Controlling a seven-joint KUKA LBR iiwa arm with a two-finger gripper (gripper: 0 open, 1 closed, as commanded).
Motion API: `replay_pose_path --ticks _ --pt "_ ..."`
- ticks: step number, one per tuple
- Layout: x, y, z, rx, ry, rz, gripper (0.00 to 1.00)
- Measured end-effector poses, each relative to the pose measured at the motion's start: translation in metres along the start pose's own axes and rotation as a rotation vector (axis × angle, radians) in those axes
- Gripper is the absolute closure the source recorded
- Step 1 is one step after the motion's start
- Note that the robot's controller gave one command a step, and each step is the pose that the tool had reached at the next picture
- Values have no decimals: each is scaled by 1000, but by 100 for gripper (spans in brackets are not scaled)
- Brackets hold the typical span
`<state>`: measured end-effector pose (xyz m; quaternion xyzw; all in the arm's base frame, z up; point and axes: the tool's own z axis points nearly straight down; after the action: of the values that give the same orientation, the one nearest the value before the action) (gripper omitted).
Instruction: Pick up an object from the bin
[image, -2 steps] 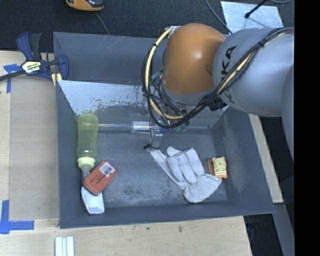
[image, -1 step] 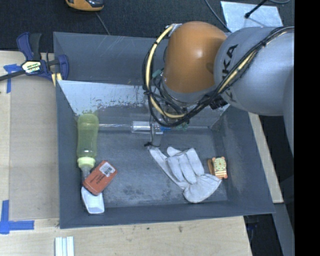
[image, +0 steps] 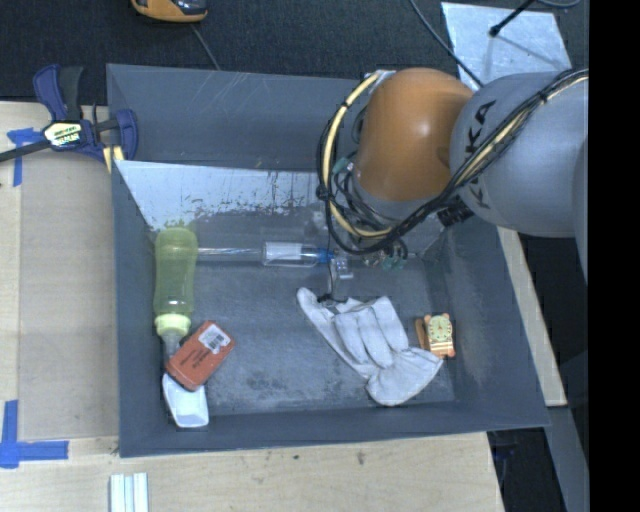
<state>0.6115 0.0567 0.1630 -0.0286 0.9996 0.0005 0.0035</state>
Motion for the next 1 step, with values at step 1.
replay_pose_path --ticks 1 --pt "8 -7 32 5 5 45 0"
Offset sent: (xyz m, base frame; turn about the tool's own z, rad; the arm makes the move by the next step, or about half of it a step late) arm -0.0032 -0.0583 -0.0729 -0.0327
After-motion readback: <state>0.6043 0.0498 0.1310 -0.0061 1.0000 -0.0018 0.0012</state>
